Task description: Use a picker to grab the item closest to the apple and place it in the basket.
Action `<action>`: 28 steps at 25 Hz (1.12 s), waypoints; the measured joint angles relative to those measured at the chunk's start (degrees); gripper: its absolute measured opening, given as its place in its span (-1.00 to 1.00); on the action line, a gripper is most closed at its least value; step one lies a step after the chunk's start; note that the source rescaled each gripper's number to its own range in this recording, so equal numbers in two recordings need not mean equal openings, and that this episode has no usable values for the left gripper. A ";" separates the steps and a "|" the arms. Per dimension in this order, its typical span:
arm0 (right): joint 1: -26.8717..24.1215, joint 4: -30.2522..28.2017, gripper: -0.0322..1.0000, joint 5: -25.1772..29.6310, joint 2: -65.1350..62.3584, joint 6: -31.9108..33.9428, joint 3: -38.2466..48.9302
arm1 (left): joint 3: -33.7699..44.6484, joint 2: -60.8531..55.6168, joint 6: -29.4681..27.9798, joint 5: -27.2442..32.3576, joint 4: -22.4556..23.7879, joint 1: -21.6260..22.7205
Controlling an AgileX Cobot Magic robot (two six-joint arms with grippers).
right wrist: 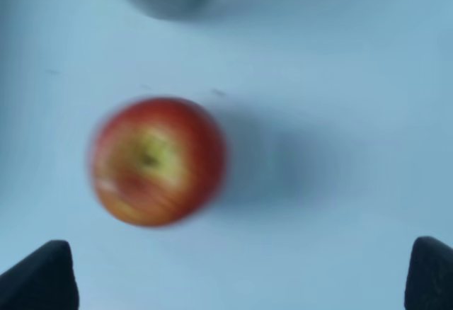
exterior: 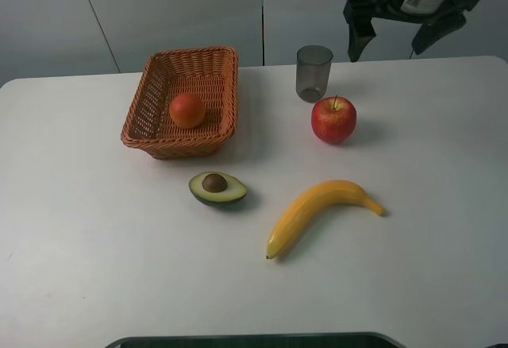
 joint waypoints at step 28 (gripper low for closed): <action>-15.07 1.31 1.00 -0.40 -72.10 -3.06 40.87 | 0.00 0.00 0.00 0.00 0.00 0.00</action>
